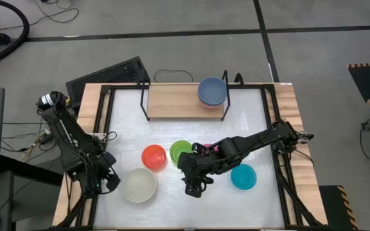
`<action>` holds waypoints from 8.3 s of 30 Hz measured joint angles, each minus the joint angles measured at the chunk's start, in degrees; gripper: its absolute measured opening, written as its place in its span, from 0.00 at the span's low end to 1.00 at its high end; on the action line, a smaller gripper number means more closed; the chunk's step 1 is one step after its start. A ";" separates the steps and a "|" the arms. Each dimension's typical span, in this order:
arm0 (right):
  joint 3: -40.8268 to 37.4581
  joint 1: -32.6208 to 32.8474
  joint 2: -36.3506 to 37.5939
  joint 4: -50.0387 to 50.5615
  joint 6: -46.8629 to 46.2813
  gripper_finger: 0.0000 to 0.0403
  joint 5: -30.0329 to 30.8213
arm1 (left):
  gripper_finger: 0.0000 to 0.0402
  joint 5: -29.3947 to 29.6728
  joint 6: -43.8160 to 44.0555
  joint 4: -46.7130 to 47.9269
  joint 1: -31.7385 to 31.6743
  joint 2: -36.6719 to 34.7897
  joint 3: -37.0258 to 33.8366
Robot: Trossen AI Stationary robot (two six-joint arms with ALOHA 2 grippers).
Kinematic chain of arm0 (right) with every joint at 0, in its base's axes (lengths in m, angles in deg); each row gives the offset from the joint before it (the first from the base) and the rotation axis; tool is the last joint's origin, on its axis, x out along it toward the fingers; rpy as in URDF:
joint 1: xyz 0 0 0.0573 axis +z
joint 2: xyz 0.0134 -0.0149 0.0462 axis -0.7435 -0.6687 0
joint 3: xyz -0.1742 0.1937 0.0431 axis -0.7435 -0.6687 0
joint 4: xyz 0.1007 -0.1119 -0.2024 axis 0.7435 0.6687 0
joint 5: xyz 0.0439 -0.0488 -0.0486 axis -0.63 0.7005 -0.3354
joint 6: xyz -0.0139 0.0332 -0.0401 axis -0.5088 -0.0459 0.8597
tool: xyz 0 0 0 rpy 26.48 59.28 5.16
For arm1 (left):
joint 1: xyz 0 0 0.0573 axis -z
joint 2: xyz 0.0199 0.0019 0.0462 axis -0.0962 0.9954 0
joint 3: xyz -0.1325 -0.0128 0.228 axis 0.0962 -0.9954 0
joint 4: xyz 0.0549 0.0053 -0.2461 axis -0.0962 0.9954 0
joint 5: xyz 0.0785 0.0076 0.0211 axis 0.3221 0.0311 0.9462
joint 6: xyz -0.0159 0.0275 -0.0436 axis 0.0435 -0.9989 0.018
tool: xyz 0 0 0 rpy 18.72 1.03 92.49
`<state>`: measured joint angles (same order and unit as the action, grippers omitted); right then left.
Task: Place and stack bowls onto a shelf
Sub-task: Stack the white bowl into the dark blue bowl on the shelf
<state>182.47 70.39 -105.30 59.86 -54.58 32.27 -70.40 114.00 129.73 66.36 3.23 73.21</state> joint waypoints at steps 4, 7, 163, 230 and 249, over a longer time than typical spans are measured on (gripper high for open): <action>0.00 -0.66 -0.02 -1.09 -0.88 0.59 0.03 | 0.71 4.18 3.63 -1.46 -0.02 -0.01 0.00; 0.00 -1.19 -0.02 -1.35 -0.92 0.59 0.04 | 0.71 6.53 4.31 -2.79 -0.04 -0.01 0.00; 9.17 -37.81 -0.66 3.94 50.45 0.08 23.55 | 0.78 42.79 -85.25 5.59 -35.43 -14.17 39.93; -4.20 -78.85 -0.94 3.07 98.57 0.08 -48.68 | 0.77 73.61 -77.03 6.02 -52.83 -18.00 39.87; -4.17 -78.28 -0.94 6.98 98.55 0.08 -44.11 | 0.77 73.59 -78.23 6.07 -52.81 -18.00 39.87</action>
<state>178.30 -7.89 -106.24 66.84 43.98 -11.84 3.19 35.76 135.79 13.55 -14.77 113.08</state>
